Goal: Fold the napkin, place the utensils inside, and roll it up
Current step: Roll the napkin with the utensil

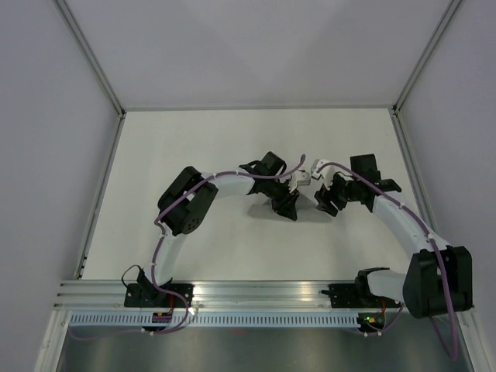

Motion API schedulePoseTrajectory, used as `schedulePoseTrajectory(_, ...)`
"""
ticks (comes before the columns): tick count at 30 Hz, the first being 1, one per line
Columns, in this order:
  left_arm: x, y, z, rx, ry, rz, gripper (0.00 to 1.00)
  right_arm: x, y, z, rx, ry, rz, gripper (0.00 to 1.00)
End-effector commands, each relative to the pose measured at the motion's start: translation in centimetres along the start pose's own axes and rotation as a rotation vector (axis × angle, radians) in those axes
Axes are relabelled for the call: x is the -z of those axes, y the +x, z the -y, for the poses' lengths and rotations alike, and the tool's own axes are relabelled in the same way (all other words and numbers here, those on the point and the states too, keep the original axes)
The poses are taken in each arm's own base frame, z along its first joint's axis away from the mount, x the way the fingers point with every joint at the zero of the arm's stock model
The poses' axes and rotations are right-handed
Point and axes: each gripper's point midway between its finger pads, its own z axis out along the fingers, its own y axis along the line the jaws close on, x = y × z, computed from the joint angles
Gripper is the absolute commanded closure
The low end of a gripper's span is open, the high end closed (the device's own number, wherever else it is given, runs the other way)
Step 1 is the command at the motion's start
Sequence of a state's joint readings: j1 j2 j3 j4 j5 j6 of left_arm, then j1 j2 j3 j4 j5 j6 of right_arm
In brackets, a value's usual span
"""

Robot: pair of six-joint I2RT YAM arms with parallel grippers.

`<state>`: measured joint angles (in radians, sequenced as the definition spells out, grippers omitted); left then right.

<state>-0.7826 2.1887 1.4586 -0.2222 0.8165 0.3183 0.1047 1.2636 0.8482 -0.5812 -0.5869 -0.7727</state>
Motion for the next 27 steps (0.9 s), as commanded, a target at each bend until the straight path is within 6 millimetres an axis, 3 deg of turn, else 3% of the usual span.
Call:
schedulePoseTrajectory(1,-0.4,6.4,0.6,0.234,0.051,-0.16,0.94,-1.2,0.2,-0.4,0.157,0.068,-0.01,0.31)
schedulePoseTrajectory(3,-0.4,6.6,0.8,0.257,0.073,-0.166,0.94,-1.8,-0.4,-1.1,0.238,0.105,-0.011,0.3)
schedulePoseTrajectory(4,-0.3,6.2,0.6,0.26,0.074,-0.16,0.94,-2.4,0.6,-1.8,0.249,0.105,-0.033,0.3)
schedulePoseTrajectory(6,-0.5,6.6,0.7,0.28,0.088,-0.173,0.94,-3.3,-0.2,-2.8,0.315,0.115,-0.014,0.3)
schedulePoseTrajectory(12,-0.9,6.1,0.3,0.304,0.1,-0.18,0.93,-5.4,0.6,-3.6,0.408,0.164,-0.055,0.3)
schedulePoseTrajectory(27,-0.7,5.6,0.2,0.308,0.098,-0.182,0.89,-7.9,1.6,-4.5,0.448,0.138,-0.111,0.37)
